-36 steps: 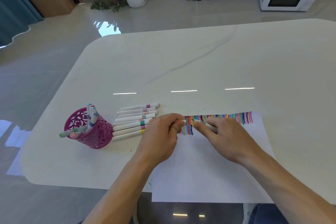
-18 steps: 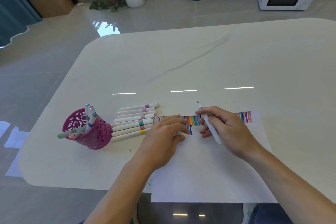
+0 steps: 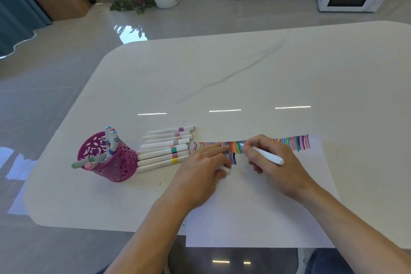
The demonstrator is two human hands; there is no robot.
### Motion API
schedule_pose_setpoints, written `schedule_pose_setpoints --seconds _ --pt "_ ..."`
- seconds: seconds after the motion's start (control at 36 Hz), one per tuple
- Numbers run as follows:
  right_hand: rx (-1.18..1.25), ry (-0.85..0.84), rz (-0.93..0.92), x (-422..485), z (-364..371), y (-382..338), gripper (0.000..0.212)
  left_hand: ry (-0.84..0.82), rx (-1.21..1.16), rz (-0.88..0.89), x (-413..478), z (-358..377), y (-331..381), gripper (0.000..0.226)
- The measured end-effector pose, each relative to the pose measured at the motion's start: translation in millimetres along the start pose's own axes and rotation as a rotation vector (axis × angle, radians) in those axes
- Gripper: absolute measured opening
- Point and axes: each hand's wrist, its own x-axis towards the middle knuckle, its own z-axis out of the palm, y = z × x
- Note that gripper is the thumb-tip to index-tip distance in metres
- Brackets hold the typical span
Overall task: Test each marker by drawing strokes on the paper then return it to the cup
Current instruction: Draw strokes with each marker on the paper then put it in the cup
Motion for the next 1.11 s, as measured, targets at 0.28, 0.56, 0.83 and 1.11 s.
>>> schedule_pose_setpoints --seconds 0.28,0.56,0.83,1.11 --pt "0.173 0.072 0.070 -1.0 2.2 7.1 0.011 -0.011 -0.034 -0.018 -2.0 0.7 -2.4 0.016" --pt "0.131 0.101 0.100 -0.7 1.8 9.3 0.010 -0.005 -0.043 -0.039 -1.2 3.5 -3.7 0.015" --pt "0.036 0.084 0.099 -0.5 3.2 10.8 0.015 -0.018 -0.037 -0.055 -0.9 2.1 -1.6 0.014" --pt "0.087 0.060 0.140 1.0 4.4 7.1 0.009 -0.015 -0.050 -0.072 -0.7 3.9 -3.1 0.015"
